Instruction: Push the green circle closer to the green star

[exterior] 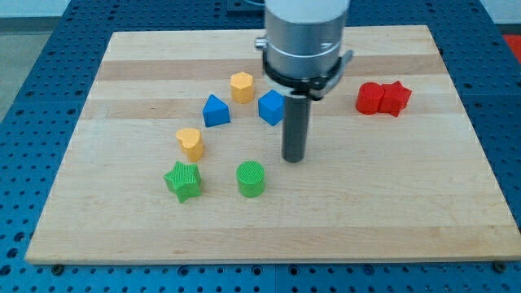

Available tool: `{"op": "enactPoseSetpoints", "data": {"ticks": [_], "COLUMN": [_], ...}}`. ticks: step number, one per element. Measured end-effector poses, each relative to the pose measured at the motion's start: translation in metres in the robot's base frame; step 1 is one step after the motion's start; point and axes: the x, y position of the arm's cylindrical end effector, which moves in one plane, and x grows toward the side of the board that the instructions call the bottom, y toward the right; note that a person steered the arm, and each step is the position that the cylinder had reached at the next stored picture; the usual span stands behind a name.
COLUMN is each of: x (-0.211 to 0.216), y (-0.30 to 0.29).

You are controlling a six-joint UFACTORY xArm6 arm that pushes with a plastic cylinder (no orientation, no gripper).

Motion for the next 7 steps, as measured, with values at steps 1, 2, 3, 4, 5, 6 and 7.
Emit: {"op": "enactPoseSetpoints", "data": {"ticks": [1,2,3,4,5,6,7], "x": [0.006,0.006,0.012,0.029,0.051,0.050,0.050], "y": [-0.029,-0.031,-0.002,-0.004,-0.024,-0.050,-0.078]}}
